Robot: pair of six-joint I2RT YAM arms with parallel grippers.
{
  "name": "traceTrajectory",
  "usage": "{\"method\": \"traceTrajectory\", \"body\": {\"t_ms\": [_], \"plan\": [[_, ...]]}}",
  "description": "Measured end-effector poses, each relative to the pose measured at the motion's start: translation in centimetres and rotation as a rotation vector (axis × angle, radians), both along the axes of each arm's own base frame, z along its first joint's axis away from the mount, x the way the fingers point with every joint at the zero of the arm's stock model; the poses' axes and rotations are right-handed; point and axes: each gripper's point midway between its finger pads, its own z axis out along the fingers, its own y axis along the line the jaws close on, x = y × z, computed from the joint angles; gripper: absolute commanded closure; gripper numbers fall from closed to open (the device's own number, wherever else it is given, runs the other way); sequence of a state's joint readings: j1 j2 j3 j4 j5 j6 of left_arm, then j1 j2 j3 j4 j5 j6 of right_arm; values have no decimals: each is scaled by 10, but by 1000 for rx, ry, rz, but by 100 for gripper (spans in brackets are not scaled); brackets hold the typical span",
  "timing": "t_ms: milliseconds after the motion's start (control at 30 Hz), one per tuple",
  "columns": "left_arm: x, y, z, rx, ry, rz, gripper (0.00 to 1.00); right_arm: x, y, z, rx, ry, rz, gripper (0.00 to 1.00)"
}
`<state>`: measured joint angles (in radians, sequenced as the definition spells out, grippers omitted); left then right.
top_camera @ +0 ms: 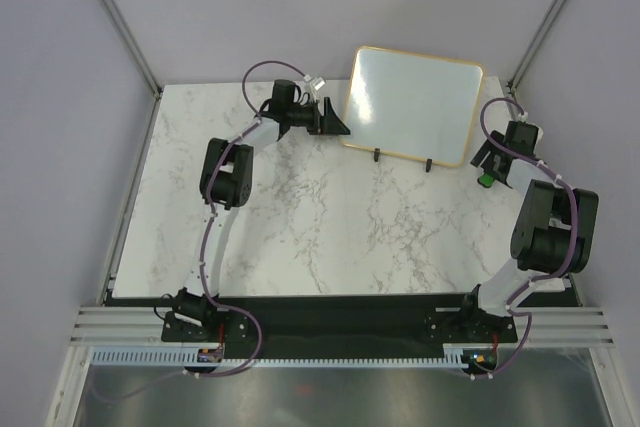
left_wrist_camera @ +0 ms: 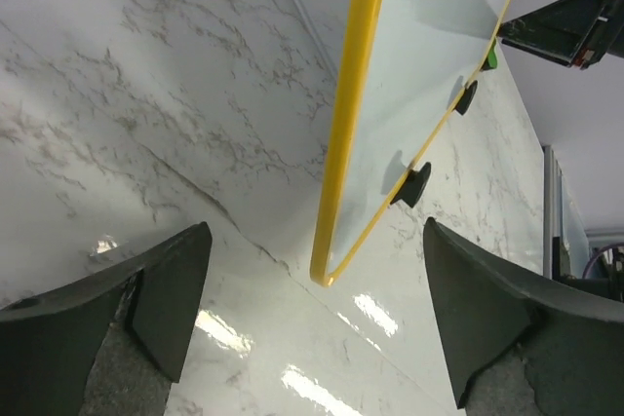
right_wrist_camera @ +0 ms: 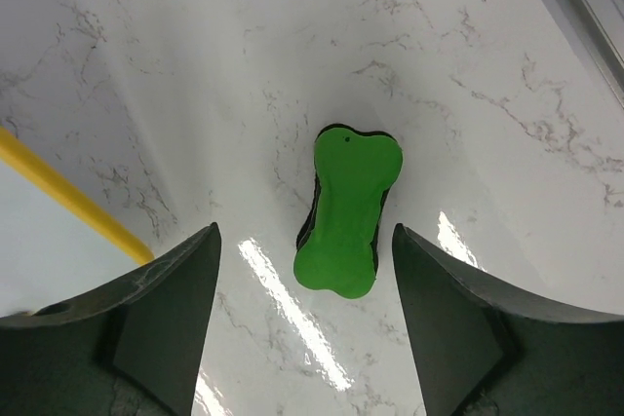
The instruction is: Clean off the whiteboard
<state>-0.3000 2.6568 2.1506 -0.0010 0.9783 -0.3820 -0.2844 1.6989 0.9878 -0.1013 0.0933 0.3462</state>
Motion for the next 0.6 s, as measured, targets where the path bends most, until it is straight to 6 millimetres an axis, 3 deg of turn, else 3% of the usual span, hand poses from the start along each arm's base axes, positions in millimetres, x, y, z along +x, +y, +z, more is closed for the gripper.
{"method": "traceTrajectory", "body": {"t_ms": [200, 400, 433, 600], "plan": [[-33, 18, 12, 75, 24, 18, 1, -10, 4, 23, -15, -37, 15, 12], [-67, 48, 70, 218, -173, 60, 1, -28, 12, 54, -37, -110, 27, 6], [-74, 55, 79, 255, -216, 73, 1, -32, 15, 56, -36, -116, 32, 2], [-115, 103, 110, 460, -384, 141, 1, -56, 42, 64, -20, -138, 93, 2]]}}
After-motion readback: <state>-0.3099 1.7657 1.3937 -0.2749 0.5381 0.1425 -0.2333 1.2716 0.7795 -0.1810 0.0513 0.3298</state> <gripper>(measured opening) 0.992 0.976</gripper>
